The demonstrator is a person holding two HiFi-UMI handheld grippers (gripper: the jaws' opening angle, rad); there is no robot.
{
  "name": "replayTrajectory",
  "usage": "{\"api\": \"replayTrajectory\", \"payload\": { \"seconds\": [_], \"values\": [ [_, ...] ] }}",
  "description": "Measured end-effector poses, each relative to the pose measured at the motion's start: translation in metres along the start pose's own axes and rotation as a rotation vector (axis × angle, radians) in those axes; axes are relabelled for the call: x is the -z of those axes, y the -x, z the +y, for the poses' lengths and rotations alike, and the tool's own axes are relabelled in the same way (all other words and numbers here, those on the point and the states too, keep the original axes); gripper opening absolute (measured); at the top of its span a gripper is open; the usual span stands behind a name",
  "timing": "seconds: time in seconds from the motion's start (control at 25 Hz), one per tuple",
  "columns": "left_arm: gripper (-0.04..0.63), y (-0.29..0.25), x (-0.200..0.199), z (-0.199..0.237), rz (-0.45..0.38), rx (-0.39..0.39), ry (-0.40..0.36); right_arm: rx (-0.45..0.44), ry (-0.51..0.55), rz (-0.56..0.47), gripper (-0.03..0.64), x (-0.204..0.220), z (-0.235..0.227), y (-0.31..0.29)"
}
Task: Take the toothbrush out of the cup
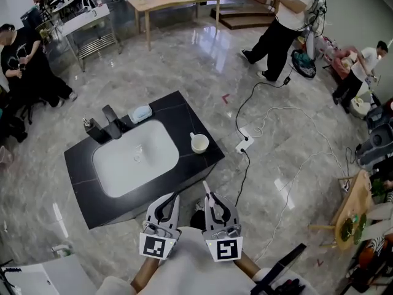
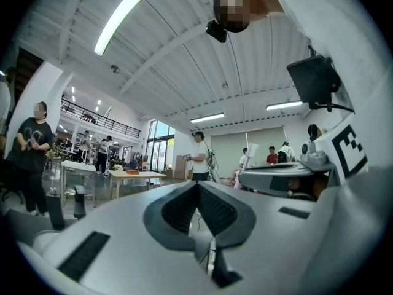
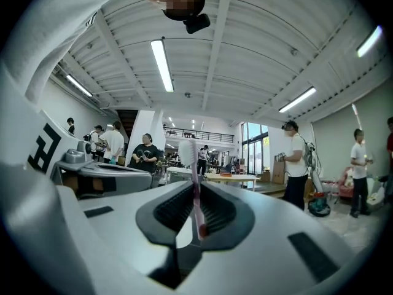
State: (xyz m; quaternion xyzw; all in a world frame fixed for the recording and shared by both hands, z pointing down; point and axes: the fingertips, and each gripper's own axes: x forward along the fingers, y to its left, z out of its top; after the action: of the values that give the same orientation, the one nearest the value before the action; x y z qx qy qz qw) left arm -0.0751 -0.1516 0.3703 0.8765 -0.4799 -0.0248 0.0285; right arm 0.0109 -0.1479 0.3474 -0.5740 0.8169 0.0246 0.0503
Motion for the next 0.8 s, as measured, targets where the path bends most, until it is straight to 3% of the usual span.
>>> {"api": "replayTrajectory", "payload": {
  "seconds": [0.36, 0.8],
  "values": [
    [-0.005, 0.043, -0.004, -0.029, -0.017, 0.017, -0.005, 0.012, -0.009, 0.013, 0.038, -0.005, 0.018, 0.054],
    [-0.005, 0.050, -0.007, -0.034, -0.027, 0.035, -0.007, 0.033, -0.014, 0.004, 0.029, -0.009, 0.025, 0.057]
  ]
}}
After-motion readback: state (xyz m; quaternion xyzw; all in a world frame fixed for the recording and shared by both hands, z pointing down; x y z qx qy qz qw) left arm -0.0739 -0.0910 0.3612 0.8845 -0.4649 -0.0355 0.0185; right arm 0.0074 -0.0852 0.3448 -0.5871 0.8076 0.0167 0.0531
